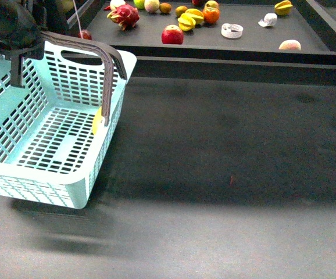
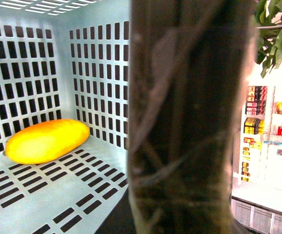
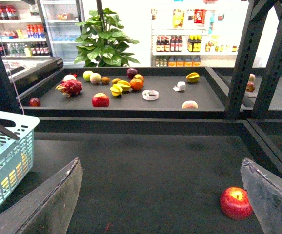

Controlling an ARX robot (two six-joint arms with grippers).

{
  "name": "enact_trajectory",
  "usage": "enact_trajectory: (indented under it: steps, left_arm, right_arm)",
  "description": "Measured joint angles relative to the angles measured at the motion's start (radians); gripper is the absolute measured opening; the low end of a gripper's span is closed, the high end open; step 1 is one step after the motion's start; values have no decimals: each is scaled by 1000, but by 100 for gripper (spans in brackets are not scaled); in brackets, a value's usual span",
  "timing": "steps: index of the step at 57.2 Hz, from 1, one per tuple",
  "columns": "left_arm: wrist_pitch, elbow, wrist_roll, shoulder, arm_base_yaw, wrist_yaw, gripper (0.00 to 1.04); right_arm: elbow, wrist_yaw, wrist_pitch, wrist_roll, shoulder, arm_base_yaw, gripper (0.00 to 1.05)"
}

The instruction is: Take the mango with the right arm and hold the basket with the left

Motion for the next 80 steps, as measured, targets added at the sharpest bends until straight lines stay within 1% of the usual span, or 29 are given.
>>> enact_trajectory:
  steps: [15, 16, 19, 20, 26, 27, 29, 36, 39, 41, 43, 47, 66, 76, 80]
  left_arm:
    - [-6, 0, -76, 19, 21, 43, 8]
    - [-10, 0, -81, 21, 22, 43, 10]
    - [-25, 0, -82, 21, 24, 40, 20]
    - [-29, 2, -82, 21, 25, 40, 22]
    - [-80, 11, -71, 18, 26, 35, 43]
    - [-83, 11, -69, 17, 25, 35, 45]
    - [-94, 10, -63, 13, 25, 35, 52]
    - [-101, -17, -28, -23, 24, 31, 72]
    - [-100, -48, 1, -68, 24, 25, 84]
    - [-95, -79, 29, -116, 26, 8, 95]
    - [-91, -98, 51, -148, 29, 8, 100]
    - [-69, -138, 82, -201, 39, 3, 98]
    - [27, -430, 289, -504, 107, -27, 99]
    - [63, -579, 359, -645, 158, -5, 99]
    - [88, -629, 409, -705, 167, -20, 99]
  right_arm:
    - [0, 0, 0, 0, 0, 0, 97]
    - [0, 0, 0, 0, 0, 0, 97]
    - [0, 0, 0, 0, 0, 0, 97]
    - [0, 0, 0, 0, 0, 0, 97]
    - [0, 0, 0, 0, 0, 0, 97]
    - [0, 0, 0, 0, 0, 0, 97]
    - [0, 0, 0, 0, 0, 0, 97]
    - [0, 0, 0, 0, 0, 0, 97]
    - [0, 0, 0, 0, 0, 0, 97]
    - [0, 0, 0, 0, 0, 0, 97]
    - [0, 0, 0, 0, 0, 0, 97]
    - [0, 0, 0, 0, 0, 0, 97]
    - [0, 0, 0, 0, 0, 0, 97]
    - [0, 0, 0, 0, 0, 0, 97]
    - [0, 0, 0, 0, 0, 0, 97]
